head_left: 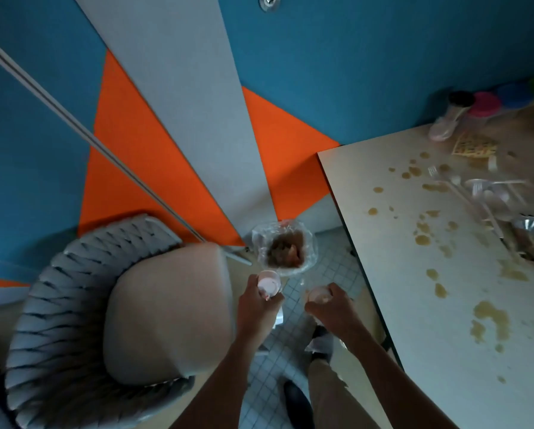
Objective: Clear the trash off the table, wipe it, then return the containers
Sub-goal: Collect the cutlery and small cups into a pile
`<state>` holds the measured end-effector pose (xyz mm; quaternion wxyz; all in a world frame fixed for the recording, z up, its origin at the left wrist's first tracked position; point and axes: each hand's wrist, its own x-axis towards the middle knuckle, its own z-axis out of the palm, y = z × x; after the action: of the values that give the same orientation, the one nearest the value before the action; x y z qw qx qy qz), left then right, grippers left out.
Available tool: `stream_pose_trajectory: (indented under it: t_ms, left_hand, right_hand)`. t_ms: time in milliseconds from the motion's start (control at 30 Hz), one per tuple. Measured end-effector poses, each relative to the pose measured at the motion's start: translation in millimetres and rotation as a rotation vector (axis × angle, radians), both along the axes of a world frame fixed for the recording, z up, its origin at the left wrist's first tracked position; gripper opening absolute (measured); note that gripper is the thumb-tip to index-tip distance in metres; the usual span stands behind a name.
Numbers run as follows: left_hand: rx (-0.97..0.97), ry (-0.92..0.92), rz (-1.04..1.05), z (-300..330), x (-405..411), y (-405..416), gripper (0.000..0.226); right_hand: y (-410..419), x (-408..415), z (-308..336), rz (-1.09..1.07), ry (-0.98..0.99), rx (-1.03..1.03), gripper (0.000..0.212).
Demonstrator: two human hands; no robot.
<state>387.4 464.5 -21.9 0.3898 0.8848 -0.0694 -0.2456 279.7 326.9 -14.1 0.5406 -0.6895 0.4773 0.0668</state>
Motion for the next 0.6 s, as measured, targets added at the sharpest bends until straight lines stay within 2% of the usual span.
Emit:
stream_pose_trajectory:
  t_ms: [167,367,400,500,600]
  left_hand:
    - [0.036,0.057,0.034,-26,45,-29,0.033]
    - [0.030,0.148,0.079,-88,107,-84,0.035]
    - [0.021,0.158,0.083,-97,114,-93,0.040]
    - [0.059,0.172,0.064,-140,142,-122,0.072]
    - [0.157,0.214,-0.031,-201,172,-145,0.073]
  right_hand:
    - [-26,48,-37,0.037,0.063,0.049,0.055]
    - [-72,113,-101,0.019,0.090,0.059,0.054]
    - [-79,122,-112,0.020,0.094,0.065,0.054]
    - [-95,153,-170,-0.060,0.118,0.193,0.049]
    - [-111,184,-242,-0.190,0.142,0.372,0.050]
